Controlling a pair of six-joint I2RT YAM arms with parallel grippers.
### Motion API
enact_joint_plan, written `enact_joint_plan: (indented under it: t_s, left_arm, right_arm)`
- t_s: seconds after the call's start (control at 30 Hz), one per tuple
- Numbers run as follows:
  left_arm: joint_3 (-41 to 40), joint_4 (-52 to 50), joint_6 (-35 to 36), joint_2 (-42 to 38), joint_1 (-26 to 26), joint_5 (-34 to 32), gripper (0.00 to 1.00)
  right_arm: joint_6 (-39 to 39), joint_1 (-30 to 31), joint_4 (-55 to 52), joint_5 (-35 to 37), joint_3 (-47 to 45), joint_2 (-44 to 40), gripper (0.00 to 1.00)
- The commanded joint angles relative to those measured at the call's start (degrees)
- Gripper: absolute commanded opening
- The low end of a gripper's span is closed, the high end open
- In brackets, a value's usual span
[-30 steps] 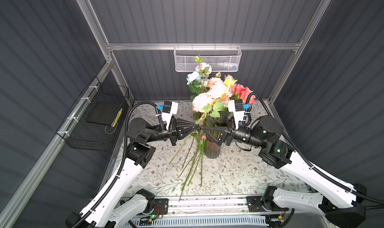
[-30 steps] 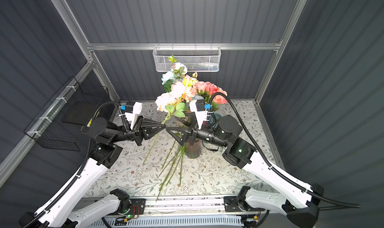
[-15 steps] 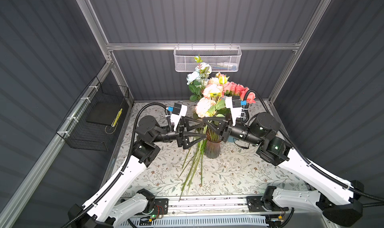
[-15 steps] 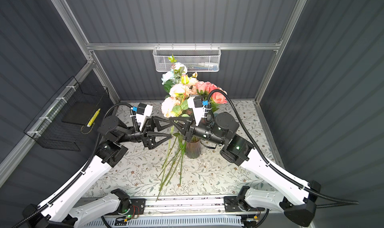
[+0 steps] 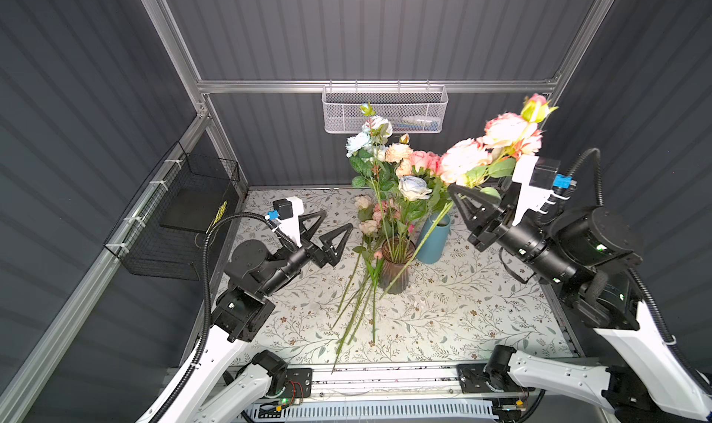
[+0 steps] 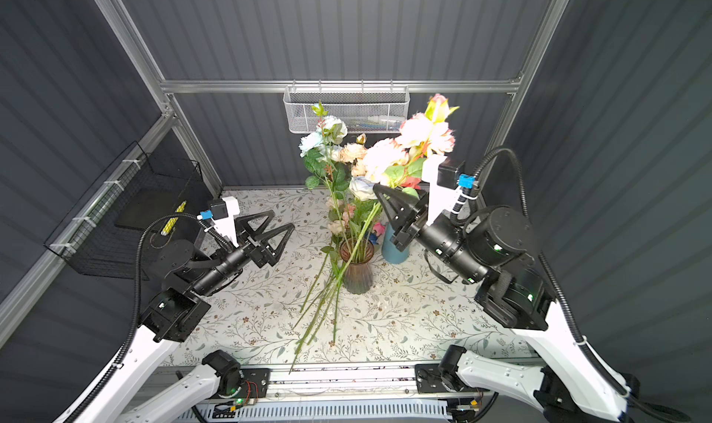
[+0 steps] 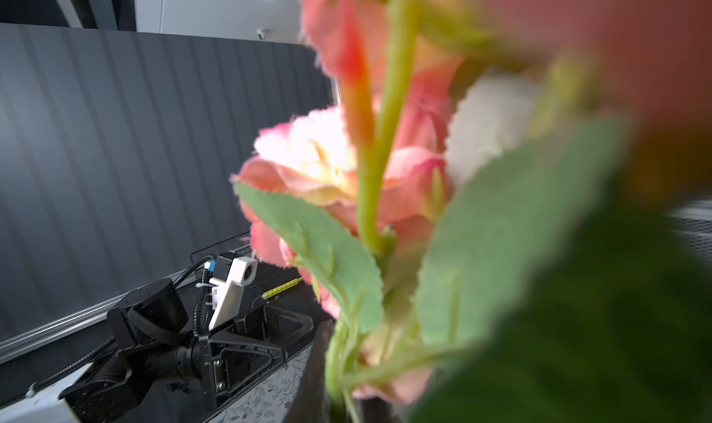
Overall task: Arrange flowers in a vase
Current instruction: Place the flower in the vase.
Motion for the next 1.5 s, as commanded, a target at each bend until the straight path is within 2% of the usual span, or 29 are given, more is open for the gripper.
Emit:
enact_joint_plan:
  t_s: [0.0,0.2,0.43,0.67,0.87,0.97,1.07,1.23,1.47]
  left_arm:
    - [-1.5,-4.5,1.3,0.7,-0.3,-4.4,1.00]
    - [-4.0,-4.8,0.4,-0.8,-0.3,-5.4,1.00]
    - [-6.0,-6.0,0.1,-1.9,-0.3,-6.8,1.00]
    - [-8.0,-6.3,-1.0,-1.9,-0.3,-8.1,1.00]
    - [-9.7,-6.2,-3.0,0.4,-0.3,-8.6,1.00]
    - [-10.4,-6.2,-3.7,1.6,-0.3,-9.0,1.00]
    - [-10.1,-7.0,-4.0,3.5,-0.3,-9.3,1.00]
    - [-9.0,-8.9,-4.2,7.4,-0.3,-8.9,1.00]
    - [-8.5,-10.8,-3.9,14.2,-0.3,-4.8,1.00]
  right_arm:
    - [-9.5,0.0,-1.2,7.5,1.3,3.2,0.00]
    - [-17.6,0.0,5.7,11.1,2.0,7.9,0.00]
    - [-20.9,0.0,11.5,11.8,0.6,11.4,0.00]
    - [-16.9,-0.1,14.1,11.7,-8.2,11.1,0.00]
    - [-8.0,-0.1,16.6,11.0,-19.3,8.7,0.02]
    - [-3.5,0.0,17.2,10.1,-24.0,6.3,0.12]
    - [0.4,0.0,17.3,9.6,-27.8,4.4,0.29]
    - [5.6,0.0,16.9,8.7,-32.3,0.0,0.76]
    - [8.7,0.0,17.0,7.9,-36.2,-6.2,0.99]
